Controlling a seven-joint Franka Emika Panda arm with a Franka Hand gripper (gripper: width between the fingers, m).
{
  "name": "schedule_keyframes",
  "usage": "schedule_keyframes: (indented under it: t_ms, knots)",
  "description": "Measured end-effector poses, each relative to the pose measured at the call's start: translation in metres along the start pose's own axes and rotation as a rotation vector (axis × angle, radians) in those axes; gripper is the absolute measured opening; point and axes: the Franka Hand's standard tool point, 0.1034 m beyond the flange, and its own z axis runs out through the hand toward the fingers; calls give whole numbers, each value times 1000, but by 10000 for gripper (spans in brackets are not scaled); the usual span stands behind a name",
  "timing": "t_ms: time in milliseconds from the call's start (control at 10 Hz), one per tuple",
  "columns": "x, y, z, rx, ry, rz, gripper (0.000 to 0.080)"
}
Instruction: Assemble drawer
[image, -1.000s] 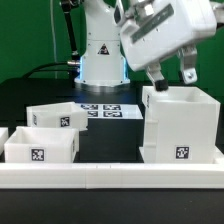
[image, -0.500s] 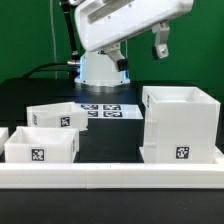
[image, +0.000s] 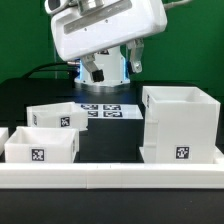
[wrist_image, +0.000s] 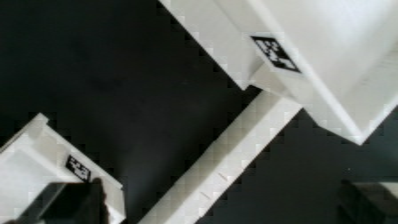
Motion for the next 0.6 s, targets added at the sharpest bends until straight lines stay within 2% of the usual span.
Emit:
schedule_keyframes:
  t_ms: [100, 200, 300, 400, 600]
  knots:
    - [0, 0, 0, -1, -1, -2, 649]
    - [-4, 1, 4, -76, -38, -133, 649]
    - [1, 8, 8, -124, -51, -259, 649]
    - [6, 22, 13, -148, -62, -319, 649]
    - [8, 44, 30, -210, -90, -419, 649]
